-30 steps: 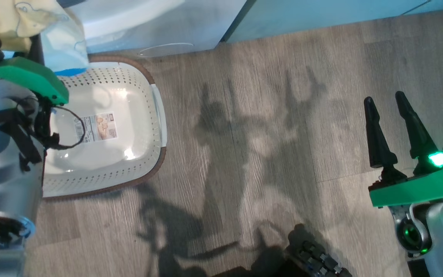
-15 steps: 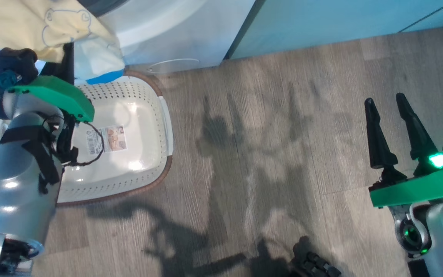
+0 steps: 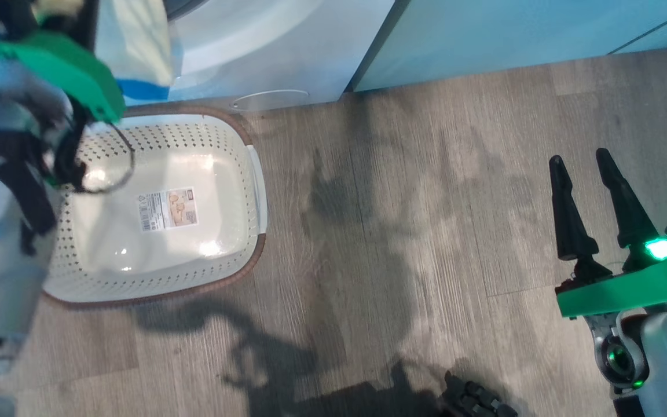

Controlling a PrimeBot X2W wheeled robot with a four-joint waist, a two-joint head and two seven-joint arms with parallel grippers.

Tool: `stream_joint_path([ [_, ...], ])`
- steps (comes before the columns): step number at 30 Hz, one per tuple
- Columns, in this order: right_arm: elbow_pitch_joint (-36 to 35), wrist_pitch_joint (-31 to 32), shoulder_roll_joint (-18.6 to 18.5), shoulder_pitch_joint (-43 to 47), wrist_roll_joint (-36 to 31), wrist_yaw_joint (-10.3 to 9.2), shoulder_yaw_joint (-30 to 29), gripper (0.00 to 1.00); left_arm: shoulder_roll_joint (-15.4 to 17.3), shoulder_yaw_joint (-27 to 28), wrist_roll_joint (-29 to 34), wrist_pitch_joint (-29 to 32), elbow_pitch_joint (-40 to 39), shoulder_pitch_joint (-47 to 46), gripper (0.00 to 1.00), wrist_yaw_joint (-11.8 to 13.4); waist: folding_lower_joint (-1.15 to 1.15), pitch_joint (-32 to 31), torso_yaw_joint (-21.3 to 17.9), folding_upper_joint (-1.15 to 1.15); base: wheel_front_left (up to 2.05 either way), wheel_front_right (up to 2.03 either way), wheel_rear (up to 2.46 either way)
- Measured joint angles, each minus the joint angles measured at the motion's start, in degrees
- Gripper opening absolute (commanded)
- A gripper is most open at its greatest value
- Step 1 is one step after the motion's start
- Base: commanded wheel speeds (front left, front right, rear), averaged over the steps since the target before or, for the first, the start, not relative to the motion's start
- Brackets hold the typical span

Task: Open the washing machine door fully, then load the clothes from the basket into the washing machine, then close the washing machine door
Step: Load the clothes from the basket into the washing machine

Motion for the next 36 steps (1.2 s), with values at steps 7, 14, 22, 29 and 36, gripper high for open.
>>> stream_joint_path([
  [7,0.0,0.0,0.1,-0.2,0.1,0.00,0.1,1.00,2.7,-0.8,0.4,9.6,-2.3,-5.5,0.00,0.5,0.00,1.3,-0.6,0.00,0.00,0.00,0.00],
  [14,-0.1,0.0,0.3,-0.9,0.5,0.00,0.5,1.00,3.8,-1.3,-0.1,16.7,0.2,-12.1,0.00,0.5,0.00,3.1,-1.2,0.00,0.00,0.00,0.00],
  [22,-0.2,0.0,0.7,-3.0,0.7,0.00,1.5,1.00,4.3,-3.4,3.4,17.2,7.7,-23.0,0.00,1.5,0.01,6.0,-2.3,0.00,0.00,0.00,0.00],
  [29,-0.2,0.0,0.9,-4.3,1.1,0.00,2.1,1.00,4.4,-5.2,6.6,13.0,14.4,-30.4,0.00,2.8,0.01,8.0,-3.2,0.00,0.00,0.00,0.00],
  [36,-0.2,0.0,1.6,-5.3,1.2,0.00,3.0,1.00,4.3,-5.7,8.4,5.8,21.7,-38.2,0.00,4.6,0.01,9.8,-4.2,0.00,0.00,0.00,0.00],
])
